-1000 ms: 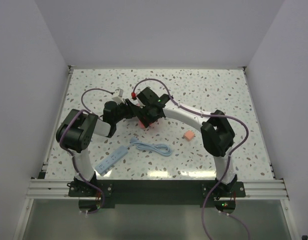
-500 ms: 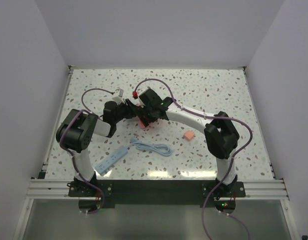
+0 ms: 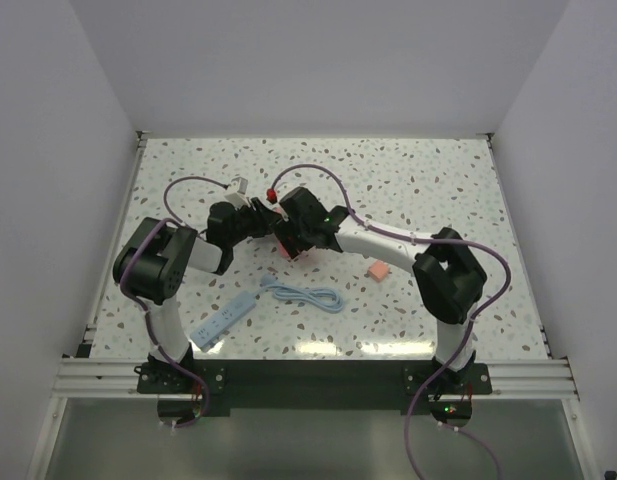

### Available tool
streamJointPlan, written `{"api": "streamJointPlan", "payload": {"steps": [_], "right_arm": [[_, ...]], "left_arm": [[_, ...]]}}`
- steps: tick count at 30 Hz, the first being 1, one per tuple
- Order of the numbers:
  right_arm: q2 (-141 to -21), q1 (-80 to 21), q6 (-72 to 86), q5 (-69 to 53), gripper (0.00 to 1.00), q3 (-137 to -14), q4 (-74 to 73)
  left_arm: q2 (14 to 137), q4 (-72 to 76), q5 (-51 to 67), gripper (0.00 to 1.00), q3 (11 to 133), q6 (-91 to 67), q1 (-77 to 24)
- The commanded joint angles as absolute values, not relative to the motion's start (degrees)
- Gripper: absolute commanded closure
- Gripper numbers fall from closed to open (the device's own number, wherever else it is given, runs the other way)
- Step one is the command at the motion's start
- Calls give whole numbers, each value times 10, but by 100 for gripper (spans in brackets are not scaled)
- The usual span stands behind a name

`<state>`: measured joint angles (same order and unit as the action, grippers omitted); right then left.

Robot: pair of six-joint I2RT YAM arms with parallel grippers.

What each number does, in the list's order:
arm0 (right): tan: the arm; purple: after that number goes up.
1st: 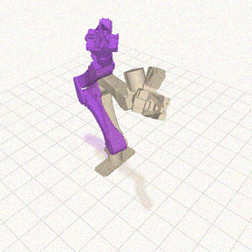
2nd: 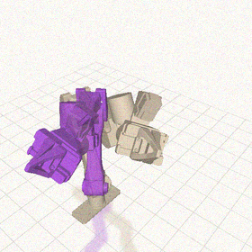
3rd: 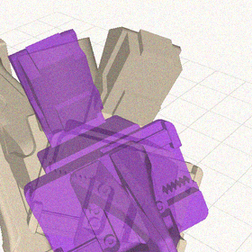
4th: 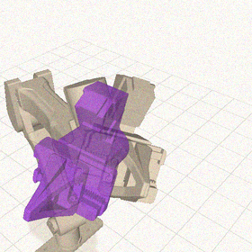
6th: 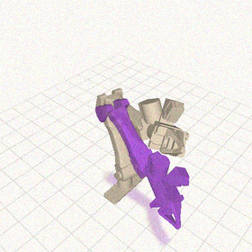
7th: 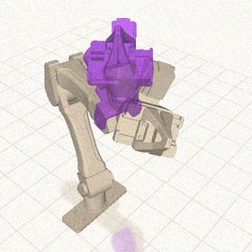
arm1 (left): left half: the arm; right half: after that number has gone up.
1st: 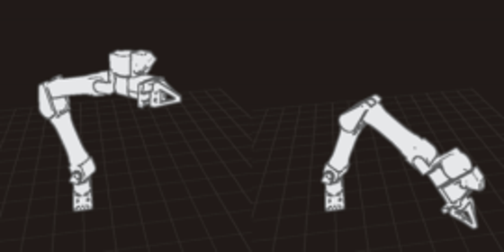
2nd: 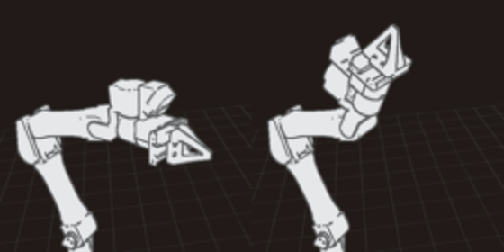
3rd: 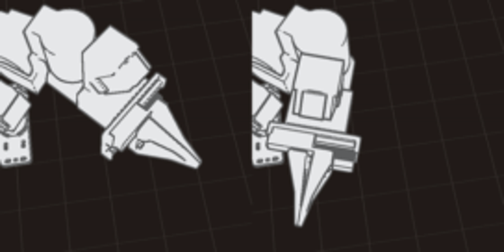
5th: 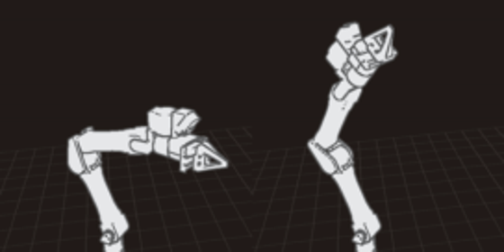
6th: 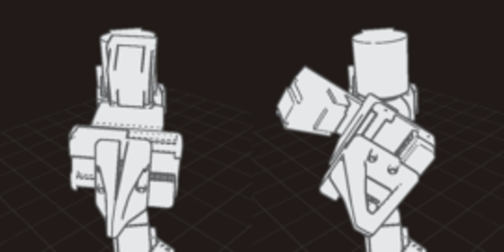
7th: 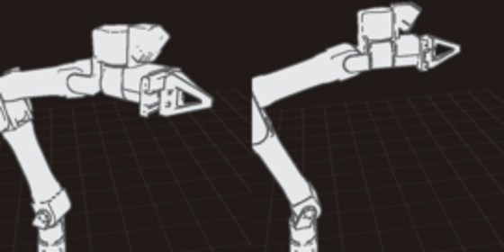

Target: Insert the plug

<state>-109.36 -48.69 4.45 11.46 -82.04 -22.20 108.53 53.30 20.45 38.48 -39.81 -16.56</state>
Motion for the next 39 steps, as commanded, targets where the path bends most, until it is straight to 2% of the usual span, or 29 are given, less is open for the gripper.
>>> {"api": "streamJointPlan", "payload": {"steps": [1, 15, 31, 39], "right_arm": [[-1109, -482, 35, 161, 100, -841, -177], [-1171, -500, 22, 167, 100, -906, -208], [-1151, -519, 46, 217, 100, -803, -205], [-1184, -504, 40, 196, 100, -841, -228]], "left_arm": [[1109, 458, 269, 100, 368, -360, -179], [1119, 485, 271, 100, 351, -373, -179], [1147, 492, 292, 100, 366, -376, -177], [1150, 490, 296, 100, 366, -369, -176]]}}
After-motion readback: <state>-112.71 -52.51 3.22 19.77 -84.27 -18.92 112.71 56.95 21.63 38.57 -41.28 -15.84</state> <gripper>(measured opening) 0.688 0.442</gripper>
